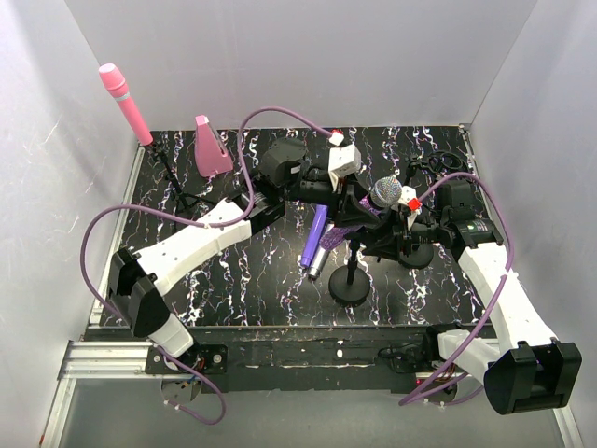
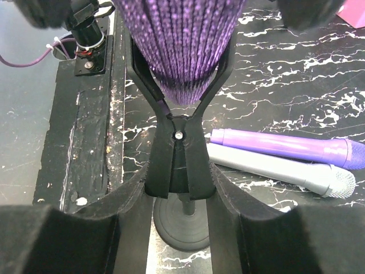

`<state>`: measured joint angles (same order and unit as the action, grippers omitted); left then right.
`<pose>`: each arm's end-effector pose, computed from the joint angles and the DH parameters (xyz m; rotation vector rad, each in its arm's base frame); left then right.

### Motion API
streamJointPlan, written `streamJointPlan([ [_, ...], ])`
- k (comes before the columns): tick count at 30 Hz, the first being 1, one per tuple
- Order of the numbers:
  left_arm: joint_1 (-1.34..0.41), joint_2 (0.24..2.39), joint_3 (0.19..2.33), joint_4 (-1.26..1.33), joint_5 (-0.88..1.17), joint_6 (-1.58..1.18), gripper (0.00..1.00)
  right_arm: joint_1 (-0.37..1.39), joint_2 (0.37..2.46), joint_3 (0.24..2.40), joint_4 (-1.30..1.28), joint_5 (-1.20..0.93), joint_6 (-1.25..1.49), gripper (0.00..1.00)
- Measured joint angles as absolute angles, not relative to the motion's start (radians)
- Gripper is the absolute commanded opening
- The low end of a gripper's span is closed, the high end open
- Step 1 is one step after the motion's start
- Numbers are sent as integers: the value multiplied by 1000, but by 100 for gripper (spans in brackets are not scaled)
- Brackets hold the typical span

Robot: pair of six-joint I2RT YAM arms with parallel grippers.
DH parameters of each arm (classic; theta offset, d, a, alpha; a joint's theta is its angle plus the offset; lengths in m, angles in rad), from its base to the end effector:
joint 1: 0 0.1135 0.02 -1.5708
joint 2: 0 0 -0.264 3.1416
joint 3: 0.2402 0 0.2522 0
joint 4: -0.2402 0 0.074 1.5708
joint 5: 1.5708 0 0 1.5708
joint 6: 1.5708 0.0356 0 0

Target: Attach the microphones to the stand

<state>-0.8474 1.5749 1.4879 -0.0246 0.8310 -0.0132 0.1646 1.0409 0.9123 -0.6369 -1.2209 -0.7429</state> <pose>0.2237 -0.2930 0.4051 1.3039 1.2845 -1.3178 0.1912 0.0657 0.3097 -1.3114 1.4267 1.0198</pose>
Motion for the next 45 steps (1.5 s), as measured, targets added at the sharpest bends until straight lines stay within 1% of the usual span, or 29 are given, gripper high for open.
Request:
streamJointPlan([
  [5,-846,1596,1488,6,867,-47,0,163,1041,912,-636,-1222,-728,1],
  [12,-845,1607,1493,15,884,-67,0,162,1040,912,-638,-1226,-709,1],
  [13,-844,1612,1497,16,888,-69,0,159,1040,912,-638,-1226,-706,9],
  [15,-841,1620,1501,23,893,-75,0,156,1040,911,-634,-1226,-690,33],
  [16,-839,1621,1501,27,894,-79,0,156,1039,908,-626,-1226,-679,43],
  [17,-839,1622,1501,29,895,-82,0,157,1038,904,-619,-1228,-668,49],
  [18,-839,1623,1501,31,895,-84,0,156,1035,901,-613,-1228,-660,53],
  [20,-839,1623,1501,35,895,-87,0,157,1028,894,-599,-1231,-635,59],
  [23,-844,1625,1501,43,896,-86,0,158,1021,885,-592,-1243,-611,63],
  [24,-846,1626,1500,46,896,-86,0,158,1019,884,-591,-1246,-604,61],
  [25,-846,1626,1500,47,896,-86,0,158,1017,884,-589,-1246,-600,49],
  [26,-846,1626,1500,49,896,-86,0,158,1016,881,-584,-1247,-596,30],
  [27,-846,1626,1500,49,896,-86,0,159,1014,879,-579,-1248,-596,14],
  [28,-847,1626,1500,47,901,-86,0,158,1013,875,-572,-1241,-596,4],
  [29,-849,1627,1499,44,899,-87,0,158,1013,871,-564,-1240,-596,1],
  [36,-847,1633,1498,49,906,-94,0,157,1012,869,-550,-1238,-602,1],
  [37,-847,1634,1498,50,907,-96,0,157,1012,870,-549,-1240,-599,7],
  [39,-846,1637,1498,57,911,-104,0,157,1012,870,-549,-1242,-593,40],
  [40,-845,1639,1498,60,912,-109,0,157,1012,869,-549,-1242,-587,62],
  [41,-844,1640,1498,63,912,-113,0,157,1012,870,-549,-1242,-582,77],
  [43,-844,1641,1498,71,913,-118,0,157,1012,870,-550,-1253,-561,83],
  [45,-847,1641,1498,76,909,-117,2,157,1012,870,-550,-1264,-546,84],
])
